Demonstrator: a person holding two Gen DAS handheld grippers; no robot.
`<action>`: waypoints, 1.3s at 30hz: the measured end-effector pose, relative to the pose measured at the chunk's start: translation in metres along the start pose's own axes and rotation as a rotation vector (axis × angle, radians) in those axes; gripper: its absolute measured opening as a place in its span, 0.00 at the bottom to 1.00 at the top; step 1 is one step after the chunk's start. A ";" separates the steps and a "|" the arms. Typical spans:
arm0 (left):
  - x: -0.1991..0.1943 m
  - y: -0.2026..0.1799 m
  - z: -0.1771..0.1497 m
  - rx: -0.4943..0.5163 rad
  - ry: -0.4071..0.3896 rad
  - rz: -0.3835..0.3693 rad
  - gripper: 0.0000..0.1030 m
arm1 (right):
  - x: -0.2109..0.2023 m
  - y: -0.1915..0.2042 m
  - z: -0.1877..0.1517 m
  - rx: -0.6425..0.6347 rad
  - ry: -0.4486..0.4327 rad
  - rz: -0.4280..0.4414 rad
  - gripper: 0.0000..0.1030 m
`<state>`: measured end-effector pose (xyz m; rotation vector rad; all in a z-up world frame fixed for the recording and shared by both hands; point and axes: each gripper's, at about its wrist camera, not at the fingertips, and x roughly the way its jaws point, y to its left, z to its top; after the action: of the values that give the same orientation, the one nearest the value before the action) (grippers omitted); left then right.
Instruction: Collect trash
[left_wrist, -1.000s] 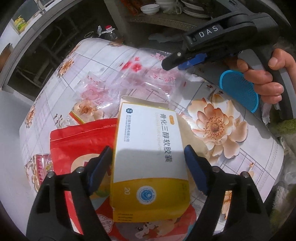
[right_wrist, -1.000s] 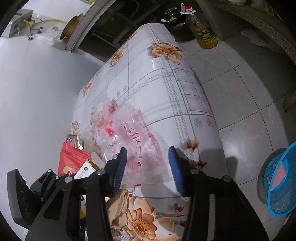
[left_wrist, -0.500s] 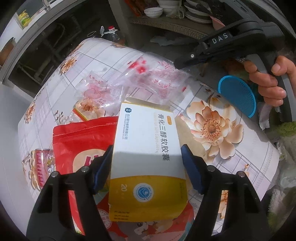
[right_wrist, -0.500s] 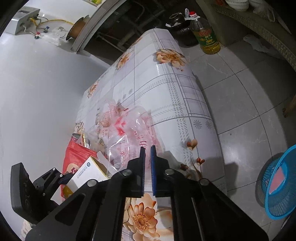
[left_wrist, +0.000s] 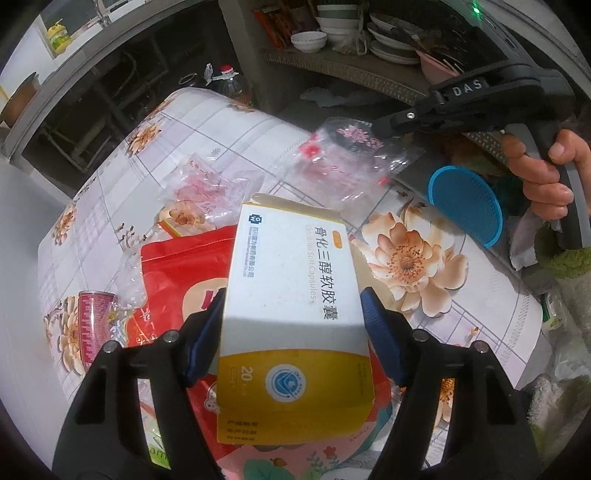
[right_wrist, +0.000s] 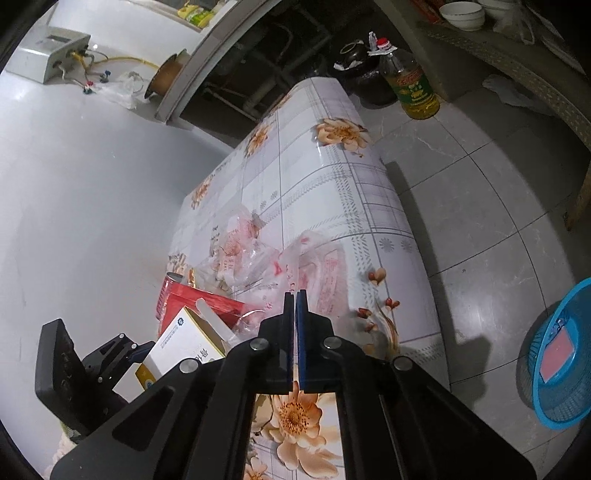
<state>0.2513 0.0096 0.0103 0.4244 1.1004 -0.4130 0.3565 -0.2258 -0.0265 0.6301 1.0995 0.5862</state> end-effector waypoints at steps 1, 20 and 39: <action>-0.002 0.000 0.000 -0.003 -0.004 0.001 0.66 | -0.003 -0.001 -0.001 0.005 -0.004 0.008 0.02; -0.034 -0.002 0.004 -0.029 -0.081 -0.023 0.65 | -0.036 -0.008 -0.001 -0.058 -0.113 -0.008 0.40; -0.019 0.010 0.006 -0.074 -0.060 -0.048 0.66 | 0.053 -0.073 0.012 0.071 0.064 0.106 0.39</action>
<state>0.2534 0.0164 0.0315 0.3192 1.0656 -0.4234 0.3946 -0.2411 -0.1078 0.7387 1.1560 0.6647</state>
